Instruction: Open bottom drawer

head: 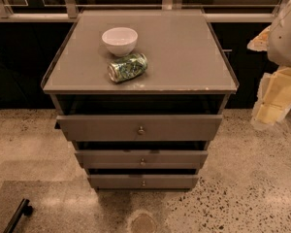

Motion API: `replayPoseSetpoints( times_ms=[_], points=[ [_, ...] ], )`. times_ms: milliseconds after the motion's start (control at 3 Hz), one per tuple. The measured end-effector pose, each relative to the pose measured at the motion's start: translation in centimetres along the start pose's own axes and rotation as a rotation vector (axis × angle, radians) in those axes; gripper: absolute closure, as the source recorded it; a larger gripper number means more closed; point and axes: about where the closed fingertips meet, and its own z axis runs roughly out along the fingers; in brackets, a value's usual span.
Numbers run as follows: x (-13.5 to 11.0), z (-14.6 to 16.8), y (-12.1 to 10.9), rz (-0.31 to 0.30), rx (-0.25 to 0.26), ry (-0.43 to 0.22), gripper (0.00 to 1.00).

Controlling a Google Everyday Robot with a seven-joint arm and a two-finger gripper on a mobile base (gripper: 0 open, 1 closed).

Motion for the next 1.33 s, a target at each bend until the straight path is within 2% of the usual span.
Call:
replayPoseSetpoints(
  times_ms=[333, 667, 1000, 1333],
  points=[
    [0.0, 0.0, 0.0, 0.000, 0.000, 0.000, 0.00],
    [0.4, 1.1, 0.4, -0.001, 0.023, -0.057, 0.00],
    [2.2, 6.6, 3.3, 0.001, -0.015, -0.195, 0.00],
    [3.7, 16.5, 7.8, 0.058, -0.115, -0.390, 0.00]
  ],
)
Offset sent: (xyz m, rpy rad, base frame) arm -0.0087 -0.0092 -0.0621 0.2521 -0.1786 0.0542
